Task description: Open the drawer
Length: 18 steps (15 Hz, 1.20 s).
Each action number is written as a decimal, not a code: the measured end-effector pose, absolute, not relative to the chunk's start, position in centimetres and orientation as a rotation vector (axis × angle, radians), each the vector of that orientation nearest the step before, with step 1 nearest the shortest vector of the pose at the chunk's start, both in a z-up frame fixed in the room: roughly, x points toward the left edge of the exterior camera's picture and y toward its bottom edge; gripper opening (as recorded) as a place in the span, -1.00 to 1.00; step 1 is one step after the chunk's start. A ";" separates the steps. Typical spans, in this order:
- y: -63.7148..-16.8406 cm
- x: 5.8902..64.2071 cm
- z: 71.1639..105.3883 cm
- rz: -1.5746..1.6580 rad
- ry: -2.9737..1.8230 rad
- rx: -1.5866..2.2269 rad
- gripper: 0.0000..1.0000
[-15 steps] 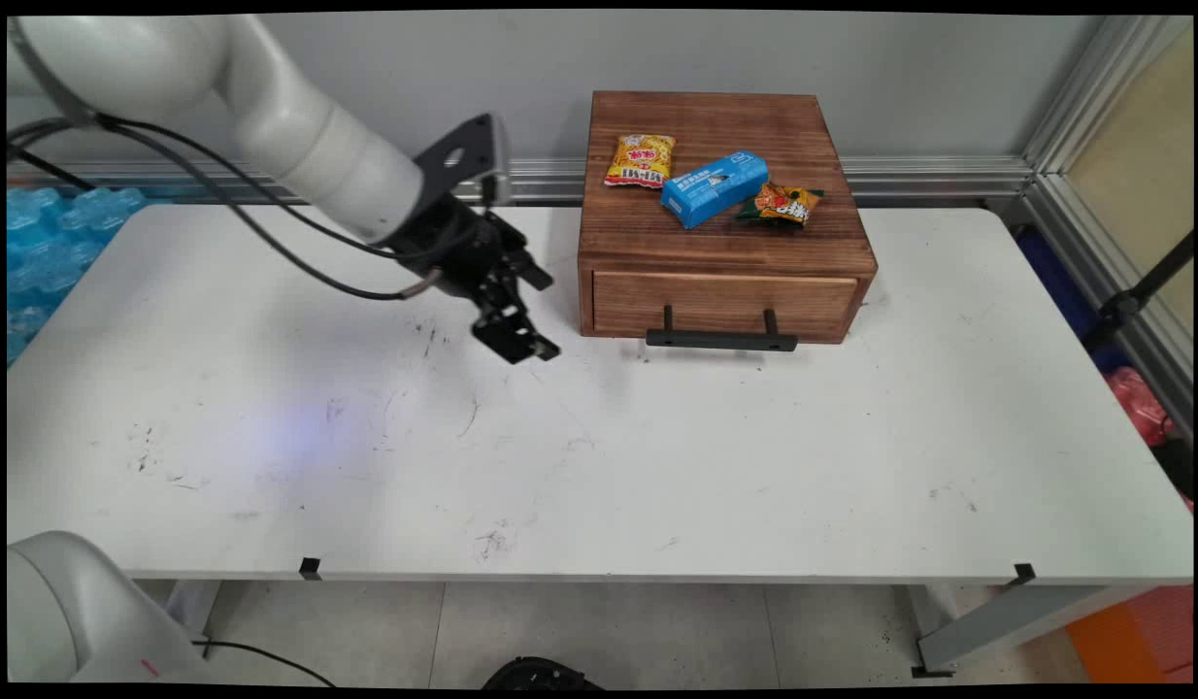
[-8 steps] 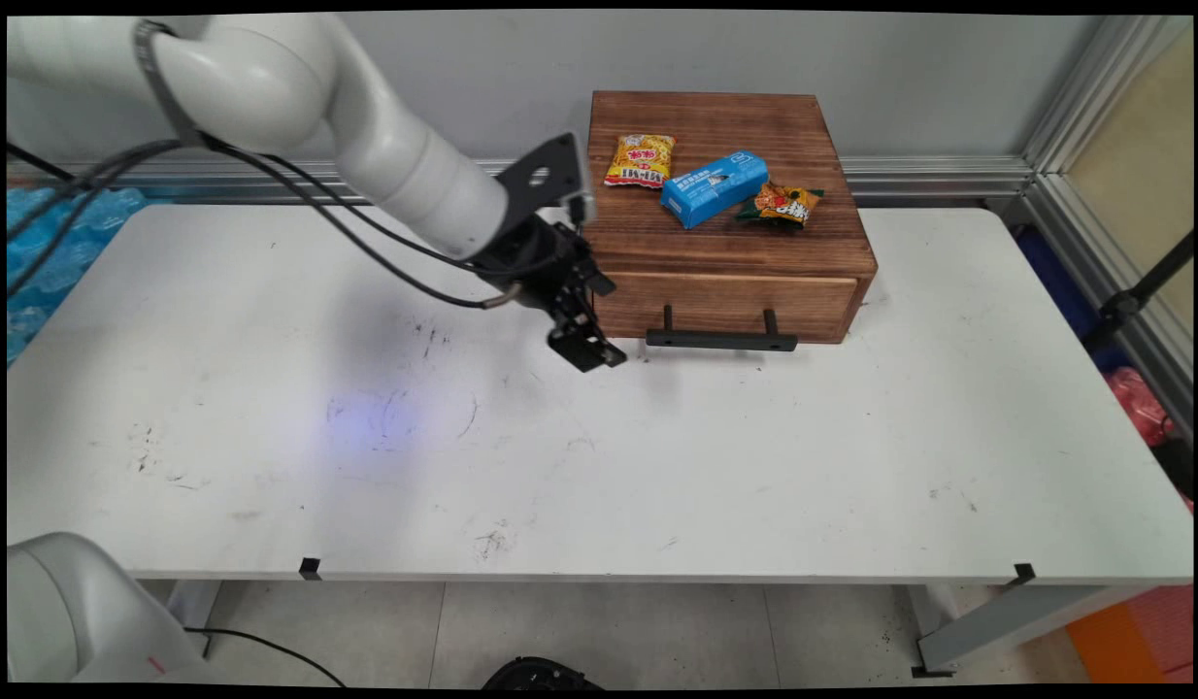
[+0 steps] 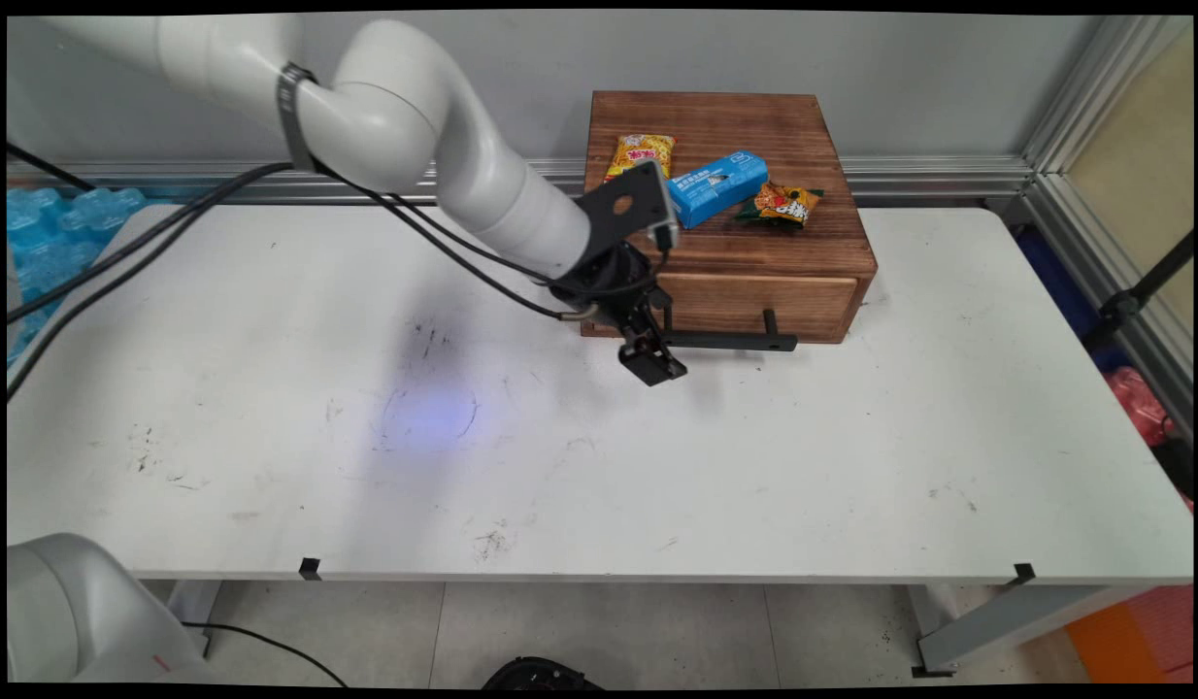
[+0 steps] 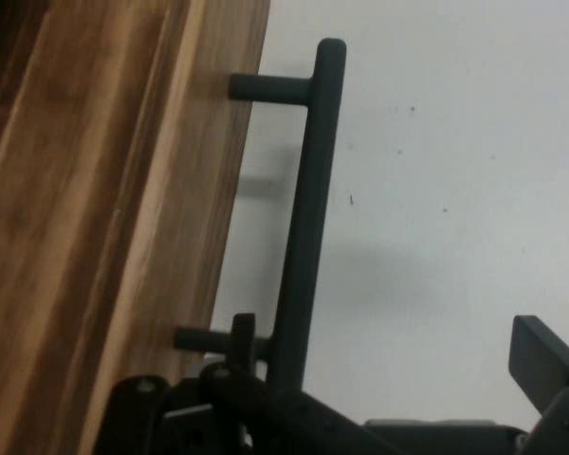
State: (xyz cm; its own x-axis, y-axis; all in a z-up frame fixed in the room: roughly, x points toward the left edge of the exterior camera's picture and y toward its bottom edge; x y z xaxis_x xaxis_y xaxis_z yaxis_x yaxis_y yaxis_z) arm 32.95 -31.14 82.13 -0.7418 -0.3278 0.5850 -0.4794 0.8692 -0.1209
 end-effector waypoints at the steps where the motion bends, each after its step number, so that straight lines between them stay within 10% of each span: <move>1: -31.3 32.5 81.8 0.354 -2.472 0.586 1.00; 18: -33.3 28.5 80.0 0.373 -2.481 0.594 1.00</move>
State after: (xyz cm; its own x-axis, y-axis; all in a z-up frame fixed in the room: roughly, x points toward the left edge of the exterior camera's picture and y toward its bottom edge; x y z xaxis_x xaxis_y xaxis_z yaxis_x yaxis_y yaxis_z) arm 28.50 -33.28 80.01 -0.7474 -0.3322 0.5754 -0.4867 0.8632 -0.1339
